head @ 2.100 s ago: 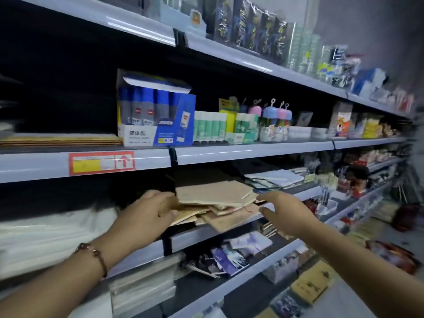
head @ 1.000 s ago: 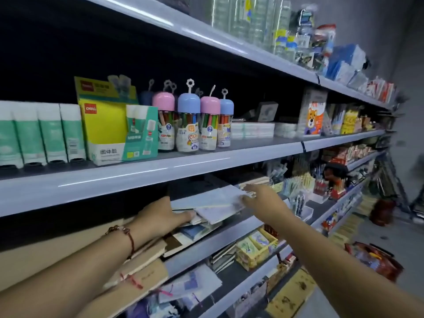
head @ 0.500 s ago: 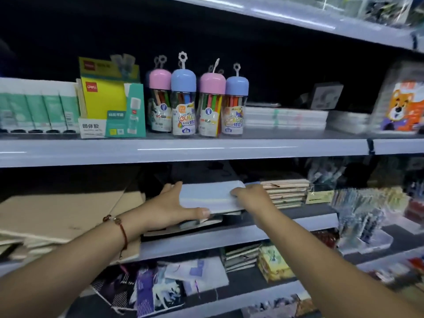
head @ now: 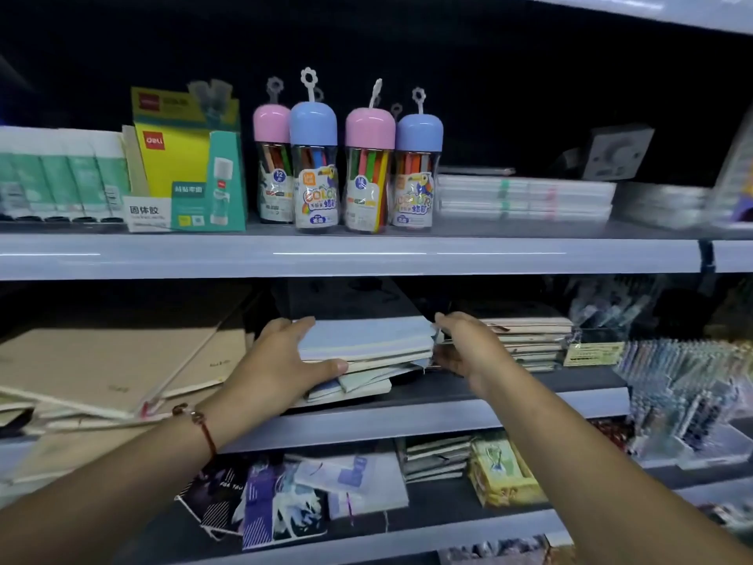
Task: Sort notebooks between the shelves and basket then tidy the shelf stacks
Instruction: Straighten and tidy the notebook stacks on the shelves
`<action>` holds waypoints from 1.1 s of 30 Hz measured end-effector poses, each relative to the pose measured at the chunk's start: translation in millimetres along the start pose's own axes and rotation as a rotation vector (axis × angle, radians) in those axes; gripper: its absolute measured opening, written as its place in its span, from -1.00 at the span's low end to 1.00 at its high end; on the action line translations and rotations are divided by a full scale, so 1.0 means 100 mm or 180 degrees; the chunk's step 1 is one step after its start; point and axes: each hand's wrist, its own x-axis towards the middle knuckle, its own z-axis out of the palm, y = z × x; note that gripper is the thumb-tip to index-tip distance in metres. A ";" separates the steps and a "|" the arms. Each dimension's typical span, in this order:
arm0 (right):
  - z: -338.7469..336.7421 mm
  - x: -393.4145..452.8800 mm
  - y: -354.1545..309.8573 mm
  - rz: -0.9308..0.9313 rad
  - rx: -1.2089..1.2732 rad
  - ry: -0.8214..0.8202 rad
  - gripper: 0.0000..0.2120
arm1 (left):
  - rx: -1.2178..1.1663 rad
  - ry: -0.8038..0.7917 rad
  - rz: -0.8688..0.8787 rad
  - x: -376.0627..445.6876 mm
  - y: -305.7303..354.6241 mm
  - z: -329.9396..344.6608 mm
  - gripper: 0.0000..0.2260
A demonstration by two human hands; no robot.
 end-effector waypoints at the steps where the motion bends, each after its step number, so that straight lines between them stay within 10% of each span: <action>1: -0.04 0.04 0.02 0.0057 -0.0023 0.0007 -0.89 | 0.0004 0.0066 -0.0005 0.01 0.02 0.04 -0.18; 16: 0.08 0.25 0.12 -0.0185 -0.0401 0.0533 -0.91 | -0.0475 0.0467 0.0183 -0.29 0.02 0.43 0.03; 33: 0.08 0.09 0.32 0.0142 -0.0128 -0.0825 -0.86 | -0.0045 0.0735 0.0057 -0.42 -0.19 0.32 -0.24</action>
